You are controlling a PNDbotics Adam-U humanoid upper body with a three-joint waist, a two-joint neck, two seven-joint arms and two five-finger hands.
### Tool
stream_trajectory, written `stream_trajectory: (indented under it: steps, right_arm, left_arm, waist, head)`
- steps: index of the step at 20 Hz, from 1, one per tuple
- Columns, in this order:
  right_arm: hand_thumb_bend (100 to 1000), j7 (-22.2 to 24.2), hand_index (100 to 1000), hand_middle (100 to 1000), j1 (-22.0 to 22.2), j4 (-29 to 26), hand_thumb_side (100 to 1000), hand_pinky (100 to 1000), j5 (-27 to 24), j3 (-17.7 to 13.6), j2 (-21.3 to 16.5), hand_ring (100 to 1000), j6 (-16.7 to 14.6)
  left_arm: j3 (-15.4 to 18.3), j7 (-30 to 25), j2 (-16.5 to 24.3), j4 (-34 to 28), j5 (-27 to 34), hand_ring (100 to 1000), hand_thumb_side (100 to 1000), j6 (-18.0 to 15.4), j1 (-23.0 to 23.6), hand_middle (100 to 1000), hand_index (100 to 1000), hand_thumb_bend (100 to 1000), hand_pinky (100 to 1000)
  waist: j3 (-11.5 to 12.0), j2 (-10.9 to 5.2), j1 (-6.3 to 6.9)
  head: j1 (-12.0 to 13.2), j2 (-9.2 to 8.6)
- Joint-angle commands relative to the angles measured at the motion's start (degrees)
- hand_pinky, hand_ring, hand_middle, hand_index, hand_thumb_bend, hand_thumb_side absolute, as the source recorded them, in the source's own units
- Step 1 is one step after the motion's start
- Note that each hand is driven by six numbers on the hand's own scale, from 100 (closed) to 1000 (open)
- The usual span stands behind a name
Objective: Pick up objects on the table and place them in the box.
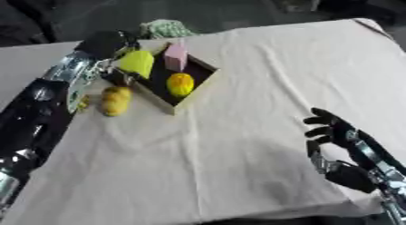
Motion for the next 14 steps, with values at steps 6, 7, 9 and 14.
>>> stream_trajectory:
  steps: [6,7,9,14]
  right_arm:
    - [100,0.0,1000,831,-0.5,-0.4,287,705,-0.2,-0.4,-0.4,768,-0.1]
    - [100,0.0,1000,831,-0.5,-0.4,287,705,-0.1,-0.5,-0.4,768,-0.1]
    - [100,-0.1,1000,831,-0.5,-0.4,284,705,-0.1,-0.5,-0.3,768,0.0]
    - [100,-0.4,1000,831,-0.4,-0.3,286,705,0.1,-0.8,-0.4,768,0.0]
  left_arm:
    - [0.0,-4.5,2.1,-2.1,-0.5,789,304,-2.6,-1.1,814,921,581,841]
    - [0.0,-5.1,2.5,-2.6,-0.4,790,303,-2.8,-1.2,814,917,573,842]
    - [0.0,-6.2,3.6,-4.3,0.4,775,295,-3.2,-1.2,796,902,554,833]
    - [-0.1,-9.9,7.9,-10.6,7.0,746,275,-4.0,-0.2,764,885,538,814]
  waist:
    - [-0.2,-0.8,-0.16]
    - [-0.2,-0.84,-0.16]
    - [-0.1,-0.89,-0.13]
    - [0.4,-0.93,0.26]
  head:
    - [-0.3,0.26]
    - [-0.4,0.26]
    - [-0.5,0.26]
    - [-0.9,0.26]
